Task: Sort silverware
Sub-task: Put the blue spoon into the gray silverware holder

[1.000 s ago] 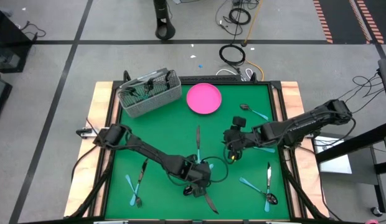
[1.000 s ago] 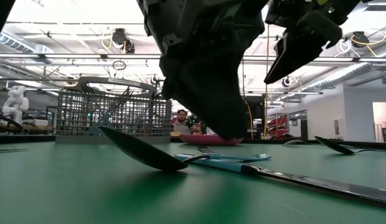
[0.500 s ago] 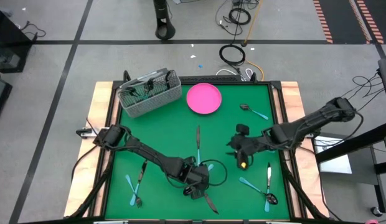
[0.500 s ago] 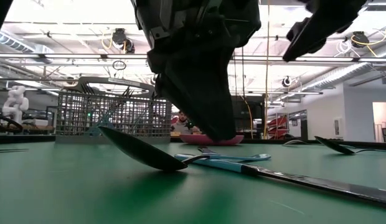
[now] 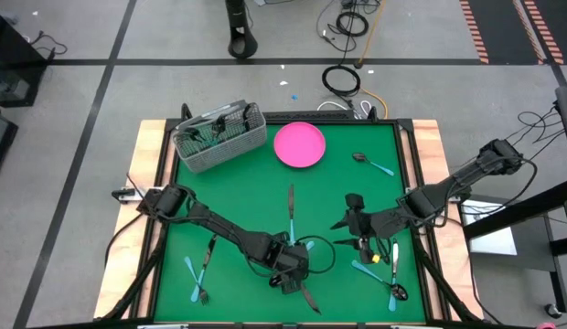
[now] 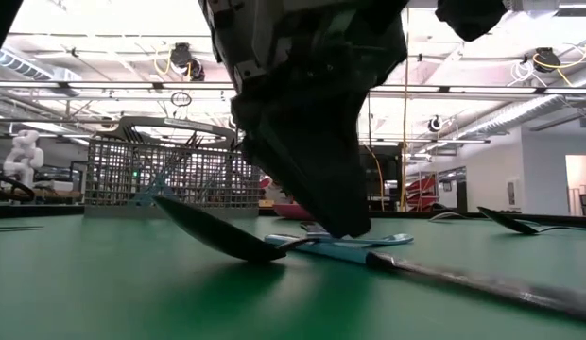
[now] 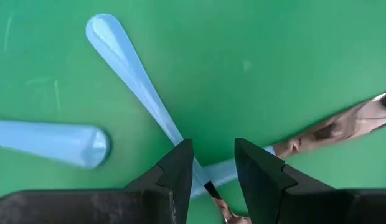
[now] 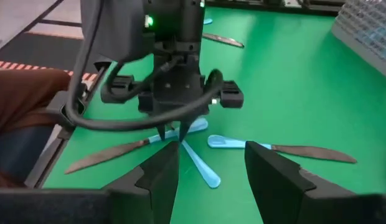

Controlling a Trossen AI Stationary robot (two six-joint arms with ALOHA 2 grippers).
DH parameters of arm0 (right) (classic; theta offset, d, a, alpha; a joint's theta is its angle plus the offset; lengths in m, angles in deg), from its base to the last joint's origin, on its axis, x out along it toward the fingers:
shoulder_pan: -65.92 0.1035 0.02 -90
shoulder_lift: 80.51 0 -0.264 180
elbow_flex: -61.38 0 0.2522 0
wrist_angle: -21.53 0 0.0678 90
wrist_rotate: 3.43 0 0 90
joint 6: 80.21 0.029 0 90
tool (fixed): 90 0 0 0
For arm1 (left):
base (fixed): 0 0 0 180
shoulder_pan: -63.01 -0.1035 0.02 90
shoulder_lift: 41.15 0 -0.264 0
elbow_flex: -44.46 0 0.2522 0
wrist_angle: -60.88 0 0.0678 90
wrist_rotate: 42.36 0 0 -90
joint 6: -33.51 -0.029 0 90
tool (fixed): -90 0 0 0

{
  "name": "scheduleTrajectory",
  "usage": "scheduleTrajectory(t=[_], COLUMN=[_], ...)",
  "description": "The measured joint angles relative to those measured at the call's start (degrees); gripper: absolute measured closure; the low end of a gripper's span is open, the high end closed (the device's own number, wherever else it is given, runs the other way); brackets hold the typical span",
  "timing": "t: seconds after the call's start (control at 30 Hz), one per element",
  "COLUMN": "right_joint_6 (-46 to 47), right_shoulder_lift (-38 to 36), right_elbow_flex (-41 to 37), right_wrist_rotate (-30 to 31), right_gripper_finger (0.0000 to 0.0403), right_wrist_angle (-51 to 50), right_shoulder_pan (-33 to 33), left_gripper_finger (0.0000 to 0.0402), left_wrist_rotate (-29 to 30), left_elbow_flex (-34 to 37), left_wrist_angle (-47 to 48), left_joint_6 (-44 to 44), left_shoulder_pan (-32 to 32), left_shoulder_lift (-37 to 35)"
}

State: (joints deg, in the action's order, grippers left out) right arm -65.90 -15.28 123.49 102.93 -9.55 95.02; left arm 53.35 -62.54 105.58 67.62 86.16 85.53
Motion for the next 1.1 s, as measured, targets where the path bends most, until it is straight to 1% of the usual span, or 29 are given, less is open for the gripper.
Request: scheduleTrajectory(t=[0.07, 0.17, 0.33, 0.43, 0.5, 0.63, 0.73, 0.87, 1.0, 1.1], right_joint_6=[0.0, 0.0, -0.3, -0.4, -0.7, -1.5, -1.6, -1.6, -1.6, -1.6], right_shoulder_lift=[0.1, 0.1, 0.1, 0.1, 0.1, 0.1, 0.1, 0.1, 0.1, 0.1], right_elbow_flex=[0.0, 0.0, 0.0, 0.0, 0.0, 0.0, 0.0, 0.0, 0.0, 0.0], right_wrist_rotate=[1.5, 1.7, 1.8, 1.9, 1.9, 1.8, 1.8, 1.8, 1.8, 1.8], right_gripper_finger=[0.0232, 0.0232, 0.0232, 0.0232, 0.0232, 0.0232, 0.0232, 0.0232, 0.0232, 0.0232], right_wrist_angle=[-0.2, -0.2, -0.2, -0.3, -0.3, -0.3, -0.4, -0.3, -0.3, -0.3], right_shoulder_pan=[0.8, 1.1, 1.0, 1.0, 1.0, 1.0, 1.0, 1.0, 1.0, 1.0], left_gripper_finger=[0.0279, 0.0283, 0.0309, 0.0327, 0.0332, 0.0333, 0.0333, 0.0333, 0.0330, 0.0313], left_wrist_rotate=[-0.9, -2.4, -4.2, -3.7, -3.5, -3.8, -3.9, -2.4, -2.4, -1.6], left_elbow_flex=[-0.1, -0.1, -0.1, -0.1, -0.1, -2.2, -4.8, -8.3, -9.5, -9.5], left_wrist_angle=[-0.7, -0.7, -0.4, -0.2, -0.1, 2.5, 6.4, 10.5, 10.9, 11.2], left_joint_6=[0.0, 0.0, 0.1, -0.2, -1.3, -2.3, -3.1, -4.8, -6.0, -5.9], left_shoulder_pan=[-0.5, -1.1, -2.0, -2.0, -2.0, -2.0, -2.0, -2.0, -1.9, -1.6], left_shoulder_lift=[0.2, 0.2, 0.2, 0.4, 0.4, 0.8, 1.0, 1.0, 0.9, 0.9])
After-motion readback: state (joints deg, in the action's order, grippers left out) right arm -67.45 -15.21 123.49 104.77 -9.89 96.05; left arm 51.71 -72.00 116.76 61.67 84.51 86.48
